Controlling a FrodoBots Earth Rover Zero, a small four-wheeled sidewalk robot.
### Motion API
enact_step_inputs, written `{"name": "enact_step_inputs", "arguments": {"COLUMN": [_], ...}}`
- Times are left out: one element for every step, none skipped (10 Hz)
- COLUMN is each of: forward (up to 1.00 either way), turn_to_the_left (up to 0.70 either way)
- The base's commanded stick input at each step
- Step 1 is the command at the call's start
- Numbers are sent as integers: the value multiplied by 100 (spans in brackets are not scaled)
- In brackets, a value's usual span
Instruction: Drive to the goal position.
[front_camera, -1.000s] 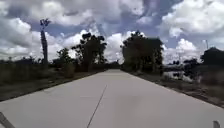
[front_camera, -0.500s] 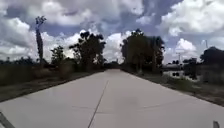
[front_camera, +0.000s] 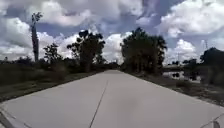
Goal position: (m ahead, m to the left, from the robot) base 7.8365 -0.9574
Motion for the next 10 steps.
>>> {"name": "enact_step_inputs", "arguments": {"forward": [100, 100, 100, 100, 100, 100, 100, 100, 100, 100], "turn_to_the_left": [0, 0, 0, 0, 0, 0, 0, 0, 0, 0]}}
